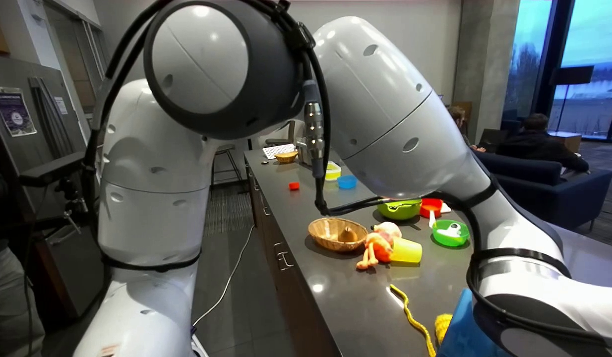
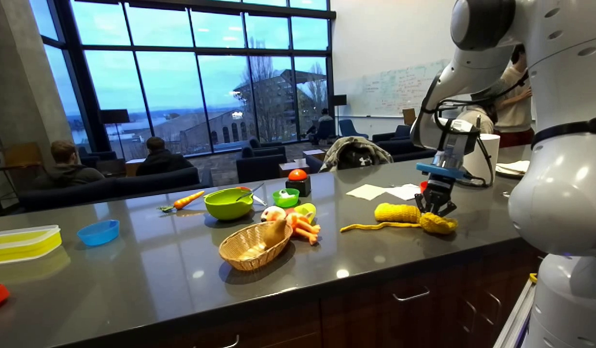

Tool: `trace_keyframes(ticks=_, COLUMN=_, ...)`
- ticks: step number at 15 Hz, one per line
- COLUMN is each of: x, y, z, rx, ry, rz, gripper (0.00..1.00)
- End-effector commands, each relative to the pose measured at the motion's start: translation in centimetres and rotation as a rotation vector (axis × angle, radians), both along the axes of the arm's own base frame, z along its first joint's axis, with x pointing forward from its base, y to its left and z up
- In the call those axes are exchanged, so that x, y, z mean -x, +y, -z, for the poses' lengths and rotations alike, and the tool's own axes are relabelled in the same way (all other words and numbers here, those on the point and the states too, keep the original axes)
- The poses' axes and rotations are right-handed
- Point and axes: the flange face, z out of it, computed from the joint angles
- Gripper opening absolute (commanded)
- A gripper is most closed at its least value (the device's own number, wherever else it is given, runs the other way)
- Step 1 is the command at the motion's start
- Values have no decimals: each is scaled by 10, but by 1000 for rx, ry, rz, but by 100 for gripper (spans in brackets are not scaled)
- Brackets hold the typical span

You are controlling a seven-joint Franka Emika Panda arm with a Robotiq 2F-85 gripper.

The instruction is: Use the yellow cloth to clean the table

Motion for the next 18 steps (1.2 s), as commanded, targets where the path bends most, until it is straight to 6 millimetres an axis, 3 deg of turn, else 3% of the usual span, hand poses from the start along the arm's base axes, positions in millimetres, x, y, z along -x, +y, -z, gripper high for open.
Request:
trace_keyframes(ticks=1, x=23, y=-36, z=33, rx=24, ry=58, rz=51, gripper=0)
trace_keyframes(ticks=7, x=44, y=-88, z=27, rx=43, ry=58, rz=99, gripper=0)
trace_keyframes(ticks=18, x=100, y=-225, z=29, rx=57, ry=84, rz=202, gripper=0)
